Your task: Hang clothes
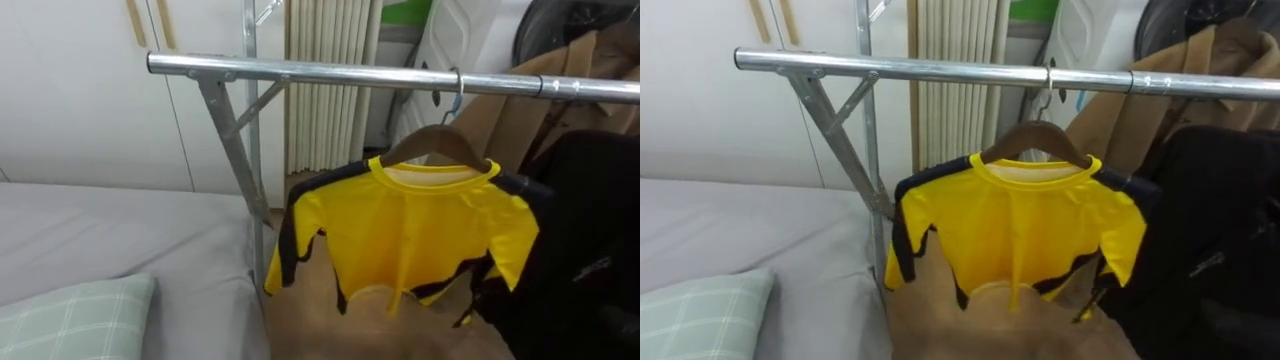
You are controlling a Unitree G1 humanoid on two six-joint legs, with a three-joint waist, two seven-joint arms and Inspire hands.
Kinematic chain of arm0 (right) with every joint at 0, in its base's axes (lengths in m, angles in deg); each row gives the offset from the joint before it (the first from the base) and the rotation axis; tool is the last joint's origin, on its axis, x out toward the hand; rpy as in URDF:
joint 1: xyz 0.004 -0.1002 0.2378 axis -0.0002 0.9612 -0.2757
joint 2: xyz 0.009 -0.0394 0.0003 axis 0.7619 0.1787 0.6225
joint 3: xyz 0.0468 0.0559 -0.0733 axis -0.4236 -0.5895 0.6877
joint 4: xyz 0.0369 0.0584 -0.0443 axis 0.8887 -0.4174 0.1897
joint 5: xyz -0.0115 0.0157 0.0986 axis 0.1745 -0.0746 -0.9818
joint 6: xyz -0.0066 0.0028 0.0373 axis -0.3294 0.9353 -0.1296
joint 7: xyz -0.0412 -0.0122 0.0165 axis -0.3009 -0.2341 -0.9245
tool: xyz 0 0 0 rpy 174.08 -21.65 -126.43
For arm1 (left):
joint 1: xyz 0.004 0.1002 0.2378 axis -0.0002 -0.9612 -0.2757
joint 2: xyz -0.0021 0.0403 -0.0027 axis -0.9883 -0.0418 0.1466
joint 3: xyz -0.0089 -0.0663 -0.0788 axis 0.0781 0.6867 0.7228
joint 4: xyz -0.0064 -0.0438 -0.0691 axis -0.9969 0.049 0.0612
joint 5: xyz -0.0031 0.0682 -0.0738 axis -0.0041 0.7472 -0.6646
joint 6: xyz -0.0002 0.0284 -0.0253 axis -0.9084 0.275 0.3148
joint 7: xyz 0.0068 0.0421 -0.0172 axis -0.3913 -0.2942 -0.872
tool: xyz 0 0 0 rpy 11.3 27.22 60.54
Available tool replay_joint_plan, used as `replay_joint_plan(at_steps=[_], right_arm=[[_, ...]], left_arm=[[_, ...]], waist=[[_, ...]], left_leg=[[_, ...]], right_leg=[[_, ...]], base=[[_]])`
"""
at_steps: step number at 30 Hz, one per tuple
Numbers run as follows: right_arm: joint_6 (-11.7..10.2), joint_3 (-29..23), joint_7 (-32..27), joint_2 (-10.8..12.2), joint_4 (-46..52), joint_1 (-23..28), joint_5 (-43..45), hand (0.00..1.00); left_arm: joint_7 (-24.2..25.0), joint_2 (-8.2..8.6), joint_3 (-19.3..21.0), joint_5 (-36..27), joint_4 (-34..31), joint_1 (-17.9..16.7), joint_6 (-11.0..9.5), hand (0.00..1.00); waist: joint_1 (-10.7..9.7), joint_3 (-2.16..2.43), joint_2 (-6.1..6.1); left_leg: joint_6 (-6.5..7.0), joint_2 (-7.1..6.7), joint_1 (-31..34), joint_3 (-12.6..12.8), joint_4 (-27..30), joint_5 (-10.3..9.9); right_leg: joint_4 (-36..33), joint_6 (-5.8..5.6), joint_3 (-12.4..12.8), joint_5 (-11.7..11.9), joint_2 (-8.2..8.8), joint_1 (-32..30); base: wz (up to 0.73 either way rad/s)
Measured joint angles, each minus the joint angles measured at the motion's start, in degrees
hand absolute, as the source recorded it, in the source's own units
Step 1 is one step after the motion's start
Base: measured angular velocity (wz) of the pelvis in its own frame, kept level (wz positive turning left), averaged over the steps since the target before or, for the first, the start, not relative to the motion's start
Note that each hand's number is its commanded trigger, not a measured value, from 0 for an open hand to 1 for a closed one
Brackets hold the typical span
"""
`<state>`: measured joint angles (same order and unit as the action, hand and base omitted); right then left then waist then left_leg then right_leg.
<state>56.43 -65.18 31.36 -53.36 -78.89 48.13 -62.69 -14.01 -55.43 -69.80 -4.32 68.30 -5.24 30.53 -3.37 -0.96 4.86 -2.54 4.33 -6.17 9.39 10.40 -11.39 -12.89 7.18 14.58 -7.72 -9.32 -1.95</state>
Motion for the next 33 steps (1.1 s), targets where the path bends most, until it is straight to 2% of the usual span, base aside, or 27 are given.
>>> replay_joint_plan(at_steps=[2, 5, 7, 11, 17, 24, 26, 31, 33], right_arm=[[0.06, 0.57, 1.03, 3.67, -1.41, 4.23, -0.09, 0.00], [0.17, 1.26, 3.00, 6.60, -5.38, 7.44, -0.24, 0.00], [-0.01, 1.64, 4.12, 7.47, -8.16, 7.40, -0.19, 0.00], [-1.99, 1.92, 5.59, 9.60, -17.44, 6.04, -0.75, 0.00], [-2.42, 4.27, 7.31, 11.40, -25.48, 5.95, -2.86, 0.00], [-2.42, 6.67, 9.09, 11.79, -31.30, 5.50, -3.30, 0.00], [-2.40, 7.58, 9.58, 11.84, -32.93, 5.62, -3.75, 0.00], [-1.18, 8.30, 10.76, 12.05, -37.72, 5.05, -4.22, 0.00], [-0.66, 8.31, 11.05, 12.11, -39.58, 4.58, -4.70, 0.00]], left_arm=[[-0.09, 0.58, -0.35, -0.05, 0.04, -0.28, -0.27, 0.00], [-0.09, 1.26, -0.25, 0.01, 0.06, -1.82, -0.62, 0.00], [-0.09, 1.26, -0.05, 0.06, 0.48, -1.64, -0.88, 0.00], [-1.07, 1.27, 0.15, -0.08, 2.30, -0.62, -2.47, 0.00], [-1.22, 1.30, -1.12, -0.13, 2.33, -0.52, -3.04, 0.00], [-2.02, 2.34, -1.62, -0.61, 3.14, -0.17, -3.46, 0.00], [-2.05, 2.32, -3.24, -0.64, 3.43, -0.13, -3.47, 0.00], [-2.03, 2.34, -3.36, -0.64, 3.50, 0.19, -3.31, 0.00], [-2.02, 2.44, -3.60, -0.72, 3.54, 0.23, -3.13, 0.00]], waist=[[0.09, 0.15, -1.53], [-0.37, 0.31, -2.87], [-1.35, 0.25, -3.22], [-1.55, 0.25, -2.93], [-1.49, 0.11, -3.21], [-1.29, 0.17, -4.01], [-1.48, 0.09, -4.25], [-1.55, 0.08, -4.40], [-1.57, 0.25, -4.35]], left_leg=[[0.01, -0.04, -0.15, -0.04, -0.29, 0.01], [0.02, -0.05, -1.26, -0.17, -0.45, 0.01], [0.01, -0.11, -1.23, -0.15, -0.47, 0.01], [0.01, -0.04, -1.21, -0.10, -0.54, 0.00], [0.02, -0.02, -1.34, 0.04, -0.77, 0.00], [0.12, -0.18, -1.26, -0.04, -0.82, -0.07], [0.16, -0.22, -1.23, -0.06, -0.82, -0.09], [0.38, -0.19, -1.07, -0.07, -0.81, -0.22], [0.38, -0.19, -1.09, -0.07, -0.81, -0.22]], right_leg=[[0.04, -0.17, 1.72, -0.23, -0.40, 0.20], [-0.27, -0.10, 3.49, -0.25, -0.77, 0.81], [-0.87, -0.13, 3.89, -0.44, -0.91, 0.42], [-1.11, -0.15, 4.05, -0.43, -1.18, -0.12], [-1.08, -0.14, 2.75, -0.35, -0.88, -0.03], [-1.00, -0.45, 3.58, -0.35, -0.91, 0.05], [-1.00, -0.55, 3.54, -0.38, -0.91, -0.09], [-0.99, -0.60, 3.36, -0.41, -0.90, -0.28], [-0.98, -0.59, 3.30, -0.39, -0.88, -0.25]], base=[[-0.10], [-0.32], [-0.16], [-0.05], [0.06], [0.00], [0.00], [0.00], [0.00]])
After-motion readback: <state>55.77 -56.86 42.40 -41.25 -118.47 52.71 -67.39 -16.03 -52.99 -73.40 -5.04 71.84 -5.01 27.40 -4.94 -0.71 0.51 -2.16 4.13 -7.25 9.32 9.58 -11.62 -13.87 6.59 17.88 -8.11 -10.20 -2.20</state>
